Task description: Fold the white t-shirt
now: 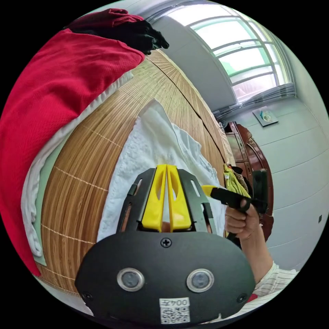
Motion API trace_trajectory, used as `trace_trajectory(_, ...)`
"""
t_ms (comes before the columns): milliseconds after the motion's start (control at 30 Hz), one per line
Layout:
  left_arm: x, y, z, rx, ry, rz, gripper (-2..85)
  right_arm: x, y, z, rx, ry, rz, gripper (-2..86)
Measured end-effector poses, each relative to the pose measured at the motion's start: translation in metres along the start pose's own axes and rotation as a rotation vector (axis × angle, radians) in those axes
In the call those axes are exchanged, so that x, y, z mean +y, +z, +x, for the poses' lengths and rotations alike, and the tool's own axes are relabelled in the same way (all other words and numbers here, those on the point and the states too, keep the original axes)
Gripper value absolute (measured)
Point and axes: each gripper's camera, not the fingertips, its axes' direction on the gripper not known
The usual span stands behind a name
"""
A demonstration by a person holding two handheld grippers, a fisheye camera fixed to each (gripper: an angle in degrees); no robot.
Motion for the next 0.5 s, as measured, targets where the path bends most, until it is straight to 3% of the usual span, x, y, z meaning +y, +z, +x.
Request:
trace_trajectory(167, -0.012, 0.010, 0.000, -0.021, 0.040, -0.017, 0.2, -0.097, 0.121, 0.003, 0.059, -0.043, -0.358, -0.7)
trace_trajectory(267, -0.015, 0.011, -0.005, -0.001, 0.044, -0.026, 0.2, -0.130, 0.151, 0.021, 0.061, -0.021, -0.424, -0.7)
trace_trajectory(400, -0.016, 0.012, -0.006, -0.015, 0.072, -0.036, 0.2, -0.166, 0.123, 0.043, 0.203, 0.099, -0.199, -0.7)
trace_trajectory(467, -0.016, 0.013, -0.006, -0.016, 0.074, -0.036, 0.2, -0.164, 0.085, 0.040, 0.288, 0.137, 0.075, -0.7)
trace_trajectory(500, -0.015, 0.013, -0.006, -0.020, 0.077, -0.034, 0.2, -0.160, 0.080, 0.038, 0.286, 0.127, 0.111, -0.7)
